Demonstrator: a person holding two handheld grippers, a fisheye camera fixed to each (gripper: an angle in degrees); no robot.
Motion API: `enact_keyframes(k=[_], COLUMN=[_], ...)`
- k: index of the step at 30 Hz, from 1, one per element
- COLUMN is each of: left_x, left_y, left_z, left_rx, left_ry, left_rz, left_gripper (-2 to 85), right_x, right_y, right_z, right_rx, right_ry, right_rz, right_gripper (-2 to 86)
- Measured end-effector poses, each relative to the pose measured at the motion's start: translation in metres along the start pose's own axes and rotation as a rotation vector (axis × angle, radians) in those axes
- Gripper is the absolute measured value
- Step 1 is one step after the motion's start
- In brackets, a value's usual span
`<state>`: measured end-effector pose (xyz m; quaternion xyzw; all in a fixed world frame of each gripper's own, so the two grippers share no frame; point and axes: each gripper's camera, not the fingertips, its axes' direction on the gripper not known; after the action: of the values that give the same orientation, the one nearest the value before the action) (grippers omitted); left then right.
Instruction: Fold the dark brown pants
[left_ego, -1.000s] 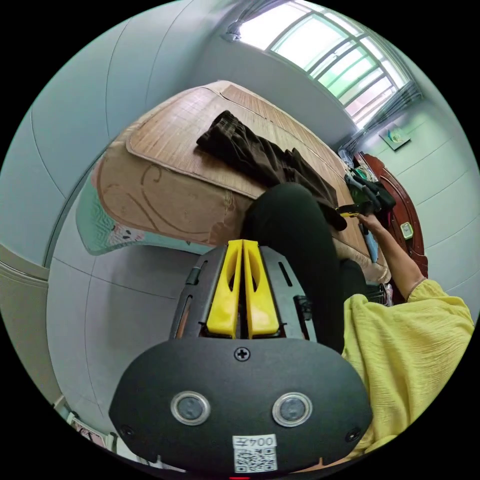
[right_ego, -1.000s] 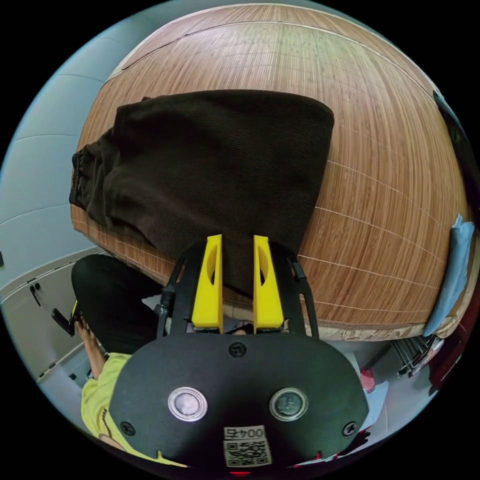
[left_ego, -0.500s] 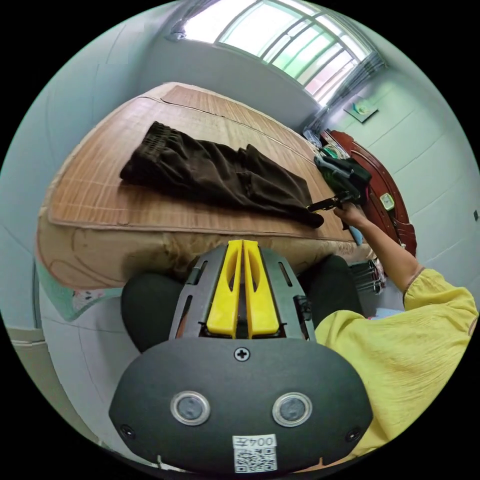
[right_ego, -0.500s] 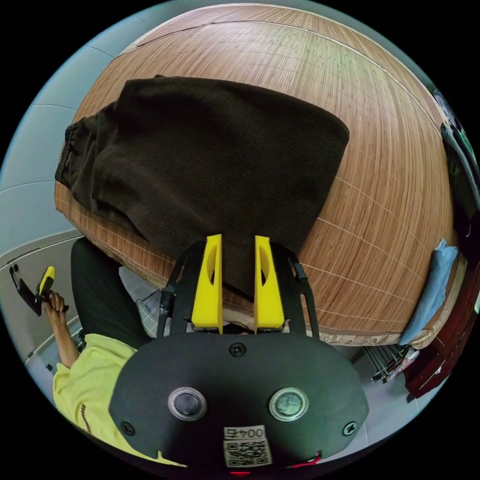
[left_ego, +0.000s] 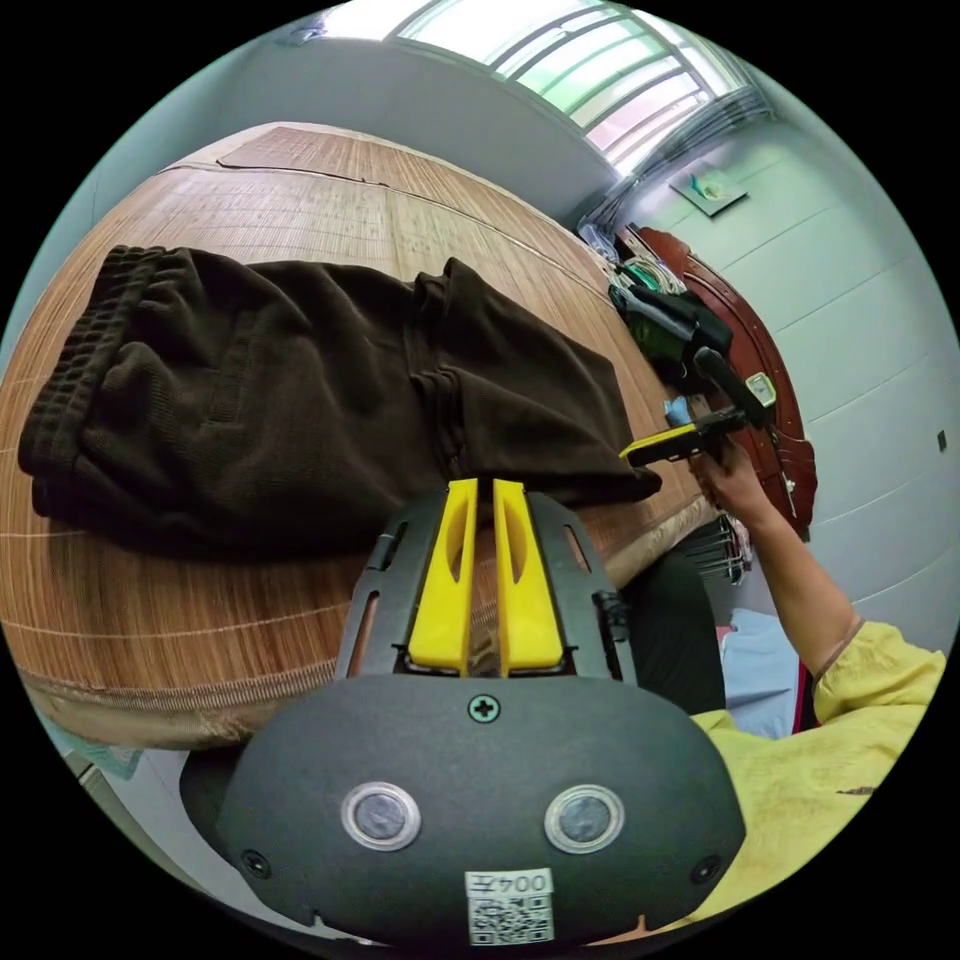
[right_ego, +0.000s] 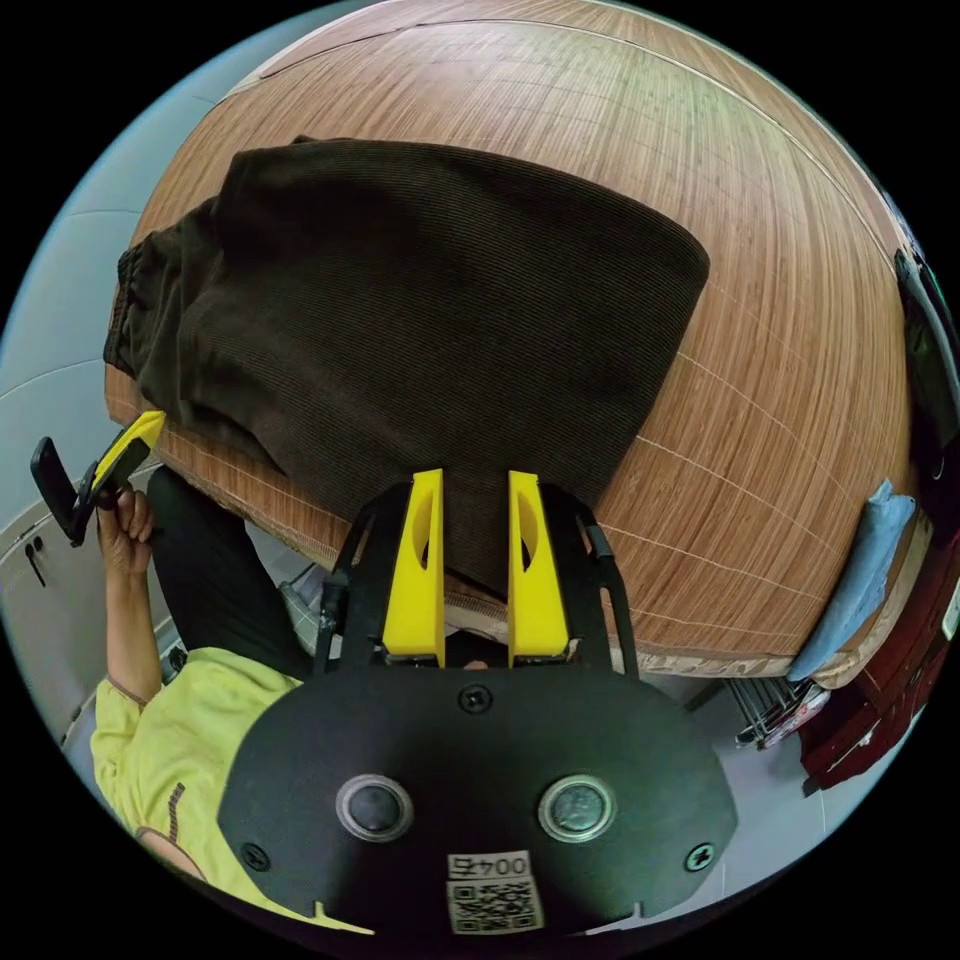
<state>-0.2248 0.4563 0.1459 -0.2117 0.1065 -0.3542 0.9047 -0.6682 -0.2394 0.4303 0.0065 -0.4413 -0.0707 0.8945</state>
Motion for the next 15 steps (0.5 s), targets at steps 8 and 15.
enact_keyframes(k=[8, 15], left_x=[-0.003, -0.011], left_y=[-0.033, -0.051], left_z=[0.029, 0.041], left_rx=[-0.046, -0.052], left_ry=[-0.069, -0.035], left_rz=[0.01, -0.043], left_gripper=[5.8, 7.8], right_x=[-0.033, -0.032], right_y=[0.02, 0.039], right_z=[0.004, 0.006], right_rx=[0.078, 0.122], right_ry=[0.123, 0.076], right_rz=[-0.014, 0.013], right_gripper=[10.2, 10.3])
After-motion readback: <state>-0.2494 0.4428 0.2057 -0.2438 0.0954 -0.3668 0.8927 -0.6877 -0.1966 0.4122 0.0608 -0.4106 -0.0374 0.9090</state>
